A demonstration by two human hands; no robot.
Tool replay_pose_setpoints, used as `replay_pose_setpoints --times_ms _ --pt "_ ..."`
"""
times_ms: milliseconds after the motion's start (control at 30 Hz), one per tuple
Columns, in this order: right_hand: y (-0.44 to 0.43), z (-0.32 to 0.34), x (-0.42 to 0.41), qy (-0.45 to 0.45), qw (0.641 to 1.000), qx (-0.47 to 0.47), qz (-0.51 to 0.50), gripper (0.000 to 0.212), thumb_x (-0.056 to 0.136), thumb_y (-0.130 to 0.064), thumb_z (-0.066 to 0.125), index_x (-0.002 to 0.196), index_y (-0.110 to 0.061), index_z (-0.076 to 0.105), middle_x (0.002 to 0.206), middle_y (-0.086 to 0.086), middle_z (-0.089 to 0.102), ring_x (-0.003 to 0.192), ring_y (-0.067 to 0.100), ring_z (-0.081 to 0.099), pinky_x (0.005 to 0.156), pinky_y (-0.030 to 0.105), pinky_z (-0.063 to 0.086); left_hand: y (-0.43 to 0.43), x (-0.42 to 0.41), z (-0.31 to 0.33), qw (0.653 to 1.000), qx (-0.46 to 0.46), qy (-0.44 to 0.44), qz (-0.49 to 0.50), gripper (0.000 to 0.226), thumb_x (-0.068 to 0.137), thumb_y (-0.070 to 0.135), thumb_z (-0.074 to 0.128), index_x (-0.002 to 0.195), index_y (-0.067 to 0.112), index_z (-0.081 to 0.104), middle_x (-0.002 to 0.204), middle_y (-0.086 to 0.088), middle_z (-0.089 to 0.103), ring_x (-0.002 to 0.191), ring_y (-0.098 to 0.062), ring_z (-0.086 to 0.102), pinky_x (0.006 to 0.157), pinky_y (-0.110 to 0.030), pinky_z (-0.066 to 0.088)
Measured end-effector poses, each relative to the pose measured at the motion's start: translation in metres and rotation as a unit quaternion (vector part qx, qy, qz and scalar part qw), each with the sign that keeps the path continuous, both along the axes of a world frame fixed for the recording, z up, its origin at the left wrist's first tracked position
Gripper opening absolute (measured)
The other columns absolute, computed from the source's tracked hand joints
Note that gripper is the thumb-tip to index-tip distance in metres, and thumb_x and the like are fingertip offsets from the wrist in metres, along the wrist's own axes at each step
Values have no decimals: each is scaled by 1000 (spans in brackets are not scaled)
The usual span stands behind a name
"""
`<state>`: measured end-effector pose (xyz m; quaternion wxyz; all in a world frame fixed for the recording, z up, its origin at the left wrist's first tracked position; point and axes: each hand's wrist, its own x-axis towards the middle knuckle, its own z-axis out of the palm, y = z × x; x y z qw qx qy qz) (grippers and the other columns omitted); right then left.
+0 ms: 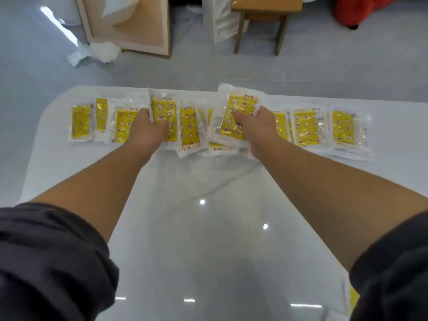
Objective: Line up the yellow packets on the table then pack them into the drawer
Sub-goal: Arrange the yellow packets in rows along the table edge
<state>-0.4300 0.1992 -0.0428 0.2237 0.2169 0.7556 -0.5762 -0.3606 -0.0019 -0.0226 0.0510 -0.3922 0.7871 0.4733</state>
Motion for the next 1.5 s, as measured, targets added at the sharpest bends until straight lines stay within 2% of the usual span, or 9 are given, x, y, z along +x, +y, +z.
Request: replay_pose_setpoints --times_ms 167,333,467,600,733,833,1033,1300,1500 --pt "-36 -3 -13 95 981 158 57 27 88 -31 65 105 -11 59 100 1 62 92 19 60 78 31 49 -29 -19 -21 998 -40 -18 -35 27 92 22 56 116 10 52 102 -3 54 90 -21 53 74 -33 43" --pt "-37 11 -6 172 947 254 91 18 92 -25 61 94 -14 47 103 1 48 85 14 47 72 24 39 -56 -13 -21 995 -75 -23 -56 21 90 26 59 107 15 53 106 -4 58 95 -24 56 81 -39 50" --pt "-51 20 6 113 977 159 81 17 91 -25 61 81 -15 51 78 -3 53 66 11 47 58 24 38 -96 1 -14 990 -130 -38 -46 38 91 30 61 119 6 58 116 -14 62 110 -33 57 90 -39 44" --pt "-91 12 16 59 986 112 110 30 86 -26 66 90 4 59 85 20 63 73 28 60 72 45 53 -127 8 -18 986 -150 -65 -27 40 90 32 62 115 2 57 113 -19 62 107 -39 57 91 -48 47" --pt "-129 0 18 48 982 101 152 16 85 -20 67 79 -6 61 67 8 59 58 22 58 59 33 52 -134 7 -25 982 -167 -79 -42 30 93 23 55 113 2 58 112 -18 62 105 -38 57 85 -42 45" --pt "-141 -3 19 64 970 145 182 17 85 -12 63 97 -1 68 84 10 71 71 27 65 63 34 56 -132 9 -28 977 -191 -91 -25 29 89 21 53 114 7 60 110 -11 63 102 -32 58 76 -35 42" --pt "-118 4 28 133 944 207 221 28 91 -12 55 118 -12 63 103 1 68 82 10 55 70 16 39 -111 23 -19 948 -293 -116 -39 54 88 27 62 138 17 44 140 -12 39 131 -32 36 103 -48 32" --pt "-31 25 73 132 934 223 246 25 91 -11 54 113 -15 64 100 -3 65 84 8 54 75 19 39 -15 59 5 943 -279 -5 -182 40 87 22 63 125 21 52 130 -4 47 125 -24 41 99 -41 31" --pt "81 18 119 55 920 265 283 28 89 -19 63 117 -16 60 108 -1 60 95 15 57 86 27 46 87 99 10 938 -225 -36 -261 23 90 29 59 113 24 59 116 3 55 113 -18 49 96 -37 32"
